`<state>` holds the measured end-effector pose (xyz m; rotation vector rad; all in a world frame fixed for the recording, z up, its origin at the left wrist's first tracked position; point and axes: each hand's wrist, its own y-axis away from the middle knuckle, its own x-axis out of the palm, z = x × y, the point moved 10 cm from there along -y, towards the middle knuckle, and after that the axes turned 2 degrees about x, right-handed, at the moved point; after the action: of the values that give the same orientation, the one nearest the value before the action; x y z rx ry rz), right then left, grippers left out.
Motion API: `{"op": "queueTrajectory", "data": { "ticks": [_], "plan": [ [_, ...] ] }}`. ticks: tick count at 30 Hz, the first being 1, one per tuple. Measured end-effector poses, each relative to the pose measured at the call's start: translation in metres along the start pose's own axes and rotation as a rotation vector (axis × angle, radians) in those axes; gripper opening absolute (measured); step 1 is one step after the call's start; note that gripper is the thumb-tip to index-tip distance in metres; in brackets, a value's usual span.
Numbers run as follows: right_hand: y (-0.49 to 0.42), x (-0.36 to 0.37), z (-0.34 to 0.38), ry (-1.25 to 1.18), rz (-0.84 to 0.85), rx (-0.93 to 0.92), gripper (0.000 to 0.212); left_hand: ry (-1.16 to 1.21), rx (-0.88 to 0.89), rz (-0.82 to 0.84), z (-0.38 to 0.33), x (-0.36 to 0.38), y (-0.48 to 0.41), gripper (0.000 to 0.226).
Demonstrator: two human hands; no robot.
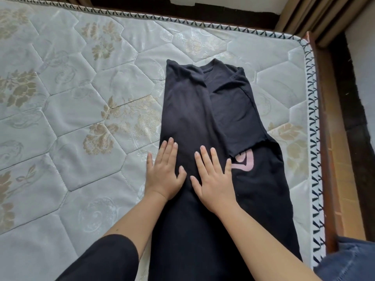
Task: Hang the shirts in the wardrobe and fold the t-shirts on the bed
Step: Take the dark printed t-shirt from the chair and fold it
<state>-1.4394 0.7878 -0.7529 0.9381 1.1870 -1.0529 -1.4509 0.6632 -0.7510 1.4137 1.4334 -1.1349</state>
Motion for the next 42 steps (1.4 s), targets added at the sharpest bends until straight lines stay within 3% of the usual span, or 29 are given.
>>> {"op": "queueTrajectory", "data": {
  "ticks": [5,9,14,24,27,31,37,42],
  "plan": [
    [0.027,-0.002,-0.009,0.022,0.035,0.025,0.057,-0.054,-0.037,0.138,-0.005,0.002,0.002,0.071],
    [0.042,-0.005,-0.015,0.016,0.050,0.021,0.058,-0.205,-0.007,0.201,-0.017,0.005,0.010,0.058],
    [0.060,-0.008,-0.026,0.044,0.044,-0.032,0.059,-0.079,0.295,0.090,-0.046,0.004,0.071,0.059],
    [0.087,-0.011,-0.040,0.039,0.172,0.055,0.071,-0.069,0.075,0.082,-0.022,0.005,0.124,0.060],
    [0.091,-0.011,-0.003,0.030,0.179,-0.050,0.079,-0.070,0.098,0.055,-0.030,0.009,0.138,0.065],
    [0.115,0.006,0.036,0.008,0.234,-0.226,0.067,-0.055,0.170,0.075,-0.036,0.012,0.149,0.065],
    [0.123,0.004,-0.026,0.092,0.204,-0.134,0.092,-0.100,0.209,0.062,-0.026,0.008,0.171,0.064],
    [0.127,0.002,-0.046,0.124,0.219,-0.103,0.090,-0.176,0.185,0.130,-0.024,0.011,0.171,0.057]
  ]
}}
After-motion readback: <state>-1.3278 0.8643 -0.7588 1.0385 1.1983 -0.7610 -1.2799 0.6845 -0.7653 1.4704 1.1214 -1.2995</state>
